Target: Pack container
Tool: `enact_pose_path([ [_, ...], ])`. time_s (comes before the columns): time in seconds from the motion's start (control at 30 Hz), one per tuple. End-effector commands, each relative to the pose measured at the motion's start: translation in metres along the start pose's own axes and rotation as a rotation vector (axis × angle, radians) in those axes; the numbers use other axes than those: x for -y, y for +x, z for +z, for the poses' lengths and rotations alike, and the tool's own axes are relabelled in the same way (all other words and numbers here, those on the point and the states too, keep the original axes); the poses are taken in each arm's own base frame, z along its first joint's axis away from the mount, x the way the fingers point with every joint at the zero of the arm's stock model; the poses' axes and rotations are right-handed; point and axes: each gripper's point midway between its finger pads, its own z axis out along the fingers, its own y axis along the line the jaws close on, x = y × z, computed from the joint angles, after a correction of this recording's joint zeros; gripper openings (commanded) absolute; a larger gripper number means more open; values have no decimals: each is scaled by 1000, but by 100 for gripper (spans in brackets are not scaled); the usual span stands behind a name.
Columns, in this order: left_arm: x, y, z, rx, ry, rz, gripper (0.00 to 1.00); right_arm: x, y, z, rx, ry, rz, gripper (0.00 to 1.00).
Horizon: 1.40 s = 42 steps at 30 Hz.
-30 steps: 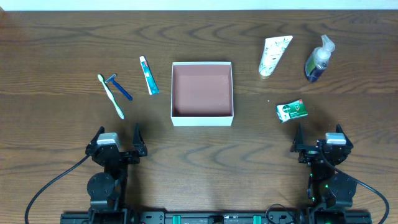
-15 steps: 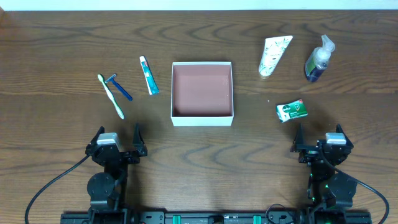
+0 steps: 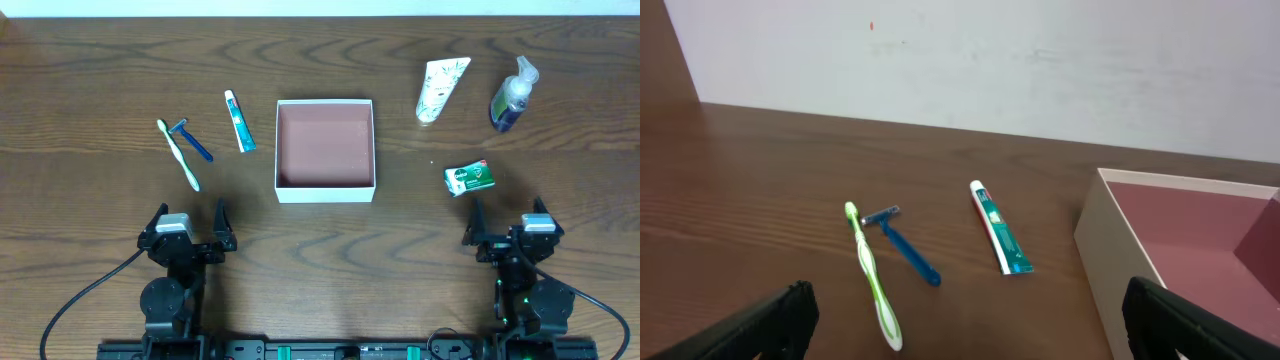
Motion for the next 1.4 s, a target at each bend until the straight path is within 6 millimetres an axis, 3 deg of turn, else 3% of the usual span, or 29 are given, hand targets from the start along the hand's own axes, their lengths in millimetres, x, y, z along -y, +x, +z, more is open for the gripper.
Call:
enact_pose_path([
  [0.0,-5,16,1,-48,-19,18,98,-17,-8,-2,23,-101,70,99],
  [0.2,-5,16,1,-48,-19,18,98,-26,-37,-3,11,-156,95,99],
  [0.33,-5,16,1,-48,-19,18,98,-33,-66,9,-55,-203,82,99],
  [0.63,-5,16,1,-48,-19,18,98,-72,-144,75,-373,-481,170,99],
  [0.8,-5,16,1,-48,-19,18,98,-89,-180,119,-399,-622,243,99],
  [0.93,-5,16,1,-48,-19,18,98,-92,-182,147,-374,-667,244,99],
  [1.13,-5,16,1,-48,-19,18,98,-88,-165,178,-445,-626,305,99],
  [1.27,-5,16,1,-48,-19,18,98,-83,-159,189,-563,-490,228,99],
  [1.37,-5,16,1,-48,-19,18,98,-78,-166,193,-636,-357,98,99],
])
